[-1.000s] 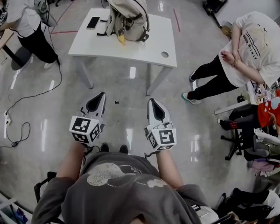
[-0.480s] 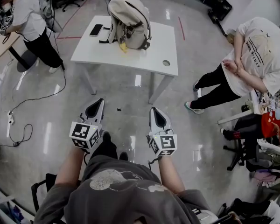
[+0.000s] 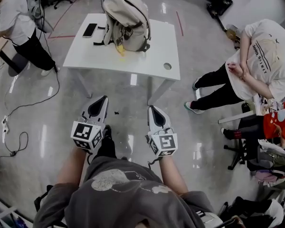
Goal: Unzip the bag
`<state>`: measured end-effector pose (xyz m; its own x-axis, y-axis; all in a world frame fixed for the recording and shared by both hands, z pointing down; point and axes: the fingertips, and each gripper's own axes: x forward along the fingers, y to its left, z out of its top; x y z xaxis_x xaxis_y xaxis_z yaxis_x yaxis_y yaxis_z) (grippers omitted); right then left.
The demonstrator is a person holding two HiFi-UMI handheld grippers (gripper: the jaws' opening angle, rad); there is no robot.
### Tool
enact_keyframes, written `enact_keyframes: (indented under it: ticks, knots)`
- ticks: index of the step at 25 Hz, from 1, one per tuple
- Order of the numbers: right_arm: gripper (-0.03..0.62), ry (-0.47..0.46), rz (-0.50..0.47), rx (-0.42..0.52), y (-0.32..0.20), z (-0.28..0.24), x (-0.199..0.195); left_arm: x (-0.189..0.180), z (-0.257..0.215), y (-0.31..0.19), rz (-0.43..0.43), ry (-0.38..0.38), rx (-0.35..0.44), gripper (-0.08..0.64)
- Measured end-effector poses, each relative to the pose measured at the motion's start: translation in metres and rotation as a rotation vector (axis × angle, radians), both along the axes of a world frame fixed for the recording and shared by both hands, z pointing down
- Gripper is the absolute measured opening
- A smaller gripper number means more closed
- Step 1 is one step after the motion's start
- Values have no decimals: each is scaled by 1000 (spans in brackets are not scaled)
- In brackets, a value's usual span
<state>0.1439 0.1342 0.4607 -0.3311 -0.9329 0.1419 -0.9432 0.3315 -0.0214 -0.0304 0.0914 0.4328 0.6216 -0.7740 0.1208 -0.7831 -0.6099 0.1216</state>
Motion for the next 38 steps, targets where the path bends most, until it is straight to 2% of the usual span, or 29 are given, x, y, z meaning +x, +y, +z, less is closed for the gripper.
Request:
enact_keyframes:
  ticks: [10,16,19,24,27,30,38]
  knots:
    - [0,20,20,53,-137,-21,-18,-5,10,-110,30,22,-39,5]
    - [0,25,8,59,-197,-25,-39,-10,2,-160,54,39,-14,5]
    - [0,-4,-4,44,-219,-22,-57,-16,2,-179,68,52,-3,6]
    - [0,41,11,46,-246,-24,-80,-23,2,-202,116,87,-12,6]
    - [0,-6,44,38,-261,-30,-85,-27,-3,-219,144,102,-14,6]
    - [0,-51,62,37,-271,-36,-81,-21,-3,-234,160,102,-5,6]
    - [0,6,52,69,-307,-30,-56,12,12,-279,153,86,-6,8]
